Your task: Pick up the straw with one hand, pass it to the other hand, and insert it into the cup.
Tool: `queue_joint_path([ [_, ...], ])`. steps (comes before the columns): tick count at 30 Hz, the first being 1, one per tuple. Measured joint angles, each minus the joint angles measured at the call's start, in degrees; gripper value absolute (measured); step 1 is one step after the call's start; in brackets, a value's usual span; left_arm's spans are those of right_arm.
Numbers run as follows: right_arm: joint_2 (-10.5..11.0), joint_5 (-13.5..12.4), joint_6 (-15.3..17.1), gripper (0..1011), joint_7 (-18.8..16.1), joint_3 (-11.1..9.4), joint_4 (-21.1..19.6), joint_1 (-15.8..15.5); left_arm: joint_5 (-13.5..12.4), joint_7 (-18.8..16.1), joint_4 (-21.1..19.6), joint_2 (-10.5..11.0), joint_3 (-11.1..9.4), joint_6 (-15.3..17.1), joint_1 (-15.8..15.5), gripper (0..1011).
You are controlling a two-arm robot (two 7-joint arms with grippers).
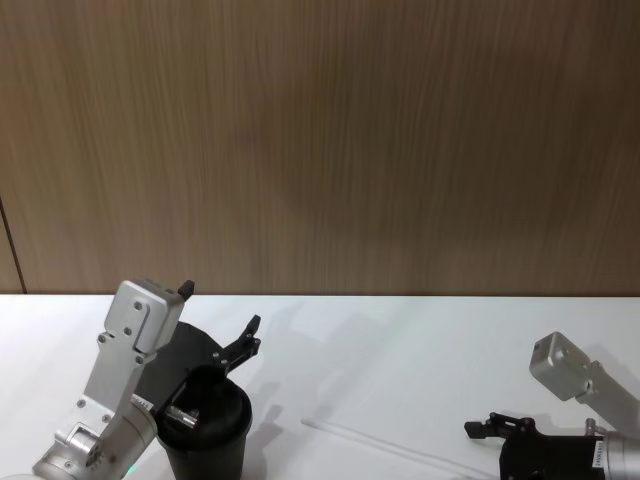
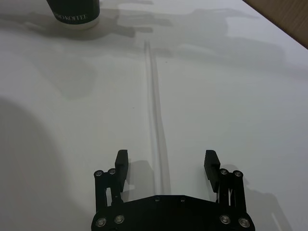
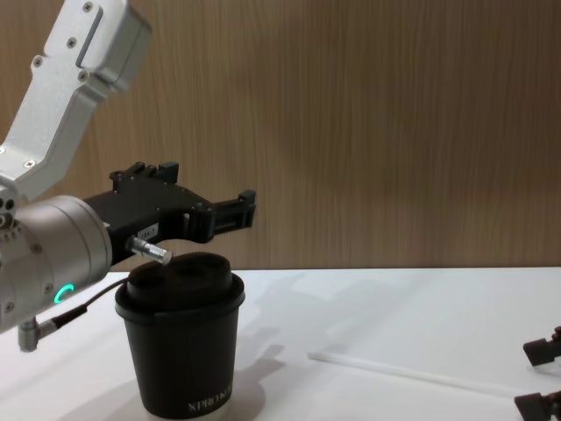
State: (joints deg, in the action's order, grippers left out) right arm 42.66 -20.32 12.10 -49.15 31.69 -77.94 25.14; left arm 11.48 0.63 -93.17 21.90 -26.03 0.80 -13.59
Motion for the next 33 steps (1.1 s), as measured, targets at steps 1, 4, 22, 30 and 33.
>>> queue_joint_path([
  [1,0.0,0.0,0.0,1000,0.0,0.0,0.0,0.0,0.0,0.0,0.0,0.0,0.0,0.0,0.0,1003],
  [4,0.1,-0.1,0.0,988,0.0,0.2,0.2,0.1,0.0,0.0,0.0,0.0,0.0,0.0,0.0,1003],
  [22,1.1,-0.4,0.0,755,-0.6,1.4,0.2,0.6,0.0,0.0,0.0,0.0,0.0,0.0,0.0,1003],
  [30,1.6,-0.7,0.3,648,-0.9,1.8,-0.1,0.6,0.0,0.0,0.0,0.0,0.0,0.0,0.0,1003],
  [33,1.9,-0.9,0.5,616,-0.9,1.9,-0.2,0.5,0.0,0.0,0.0,0.0,0.0,0.0,0.0,1003],
])
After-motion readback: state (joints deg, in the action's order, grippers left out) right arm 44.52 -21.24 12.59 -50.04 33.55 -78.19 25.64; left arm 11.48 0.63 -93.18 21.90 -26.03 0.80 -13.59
